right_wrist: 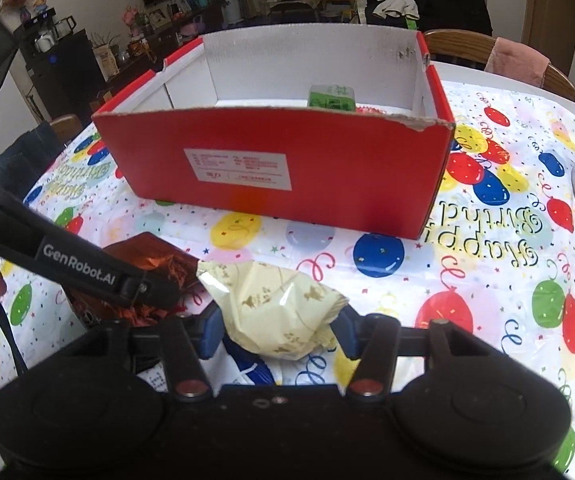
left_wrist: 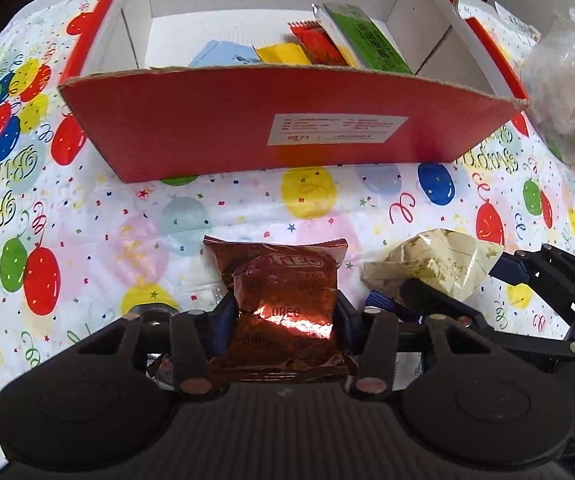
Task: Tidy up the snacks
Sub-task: 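Grasp the red chip bag with the left tool while the right tool grasps the cream pouch, then carry both snacks into the red box and open both tools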
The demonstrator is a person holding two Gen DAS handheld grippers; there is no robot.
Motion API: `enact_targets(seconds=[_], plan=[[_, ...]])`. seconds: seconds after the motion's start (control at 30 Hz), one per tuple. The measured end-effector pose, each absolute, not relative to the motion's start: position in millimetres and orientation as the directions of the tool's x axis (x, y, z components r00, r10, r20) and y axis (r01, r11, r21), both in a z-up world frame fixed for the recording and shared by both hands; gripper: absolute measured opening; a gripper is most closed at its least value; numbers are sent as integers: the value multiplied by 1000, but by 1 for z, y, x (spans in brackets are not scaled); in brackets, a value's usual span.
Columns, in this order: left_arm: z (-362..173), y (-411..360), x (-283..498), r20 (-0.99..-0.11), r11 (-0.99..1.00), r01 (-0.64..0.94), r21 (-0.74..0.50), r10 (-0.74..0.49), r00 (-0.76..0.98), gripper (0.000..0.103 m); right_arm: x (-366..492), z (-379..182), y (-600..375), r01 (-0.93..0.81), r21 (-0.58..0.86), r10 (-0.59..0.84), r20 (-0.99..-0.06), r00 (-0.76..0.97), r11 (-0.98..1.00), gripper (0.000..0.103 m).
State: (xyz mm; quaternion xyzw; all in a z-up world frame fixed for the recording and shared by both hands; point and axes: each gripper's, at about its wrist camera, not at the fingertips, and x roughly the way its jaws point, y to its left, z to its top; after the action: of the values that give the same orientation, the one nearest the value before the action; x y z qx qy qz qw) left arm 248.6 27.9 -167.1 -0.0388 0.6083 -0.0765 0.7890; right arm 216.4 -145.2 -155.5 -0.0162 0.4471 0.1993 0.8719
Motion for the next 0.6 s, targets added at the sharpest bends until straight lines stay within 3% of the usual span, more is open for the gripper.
enact_targets(seconds=[0.6], plan=[[-99,55,221,-890,972,7,-235,-218,400,47,203,-99,-156,-345,169,348,-745,568,923,53]])
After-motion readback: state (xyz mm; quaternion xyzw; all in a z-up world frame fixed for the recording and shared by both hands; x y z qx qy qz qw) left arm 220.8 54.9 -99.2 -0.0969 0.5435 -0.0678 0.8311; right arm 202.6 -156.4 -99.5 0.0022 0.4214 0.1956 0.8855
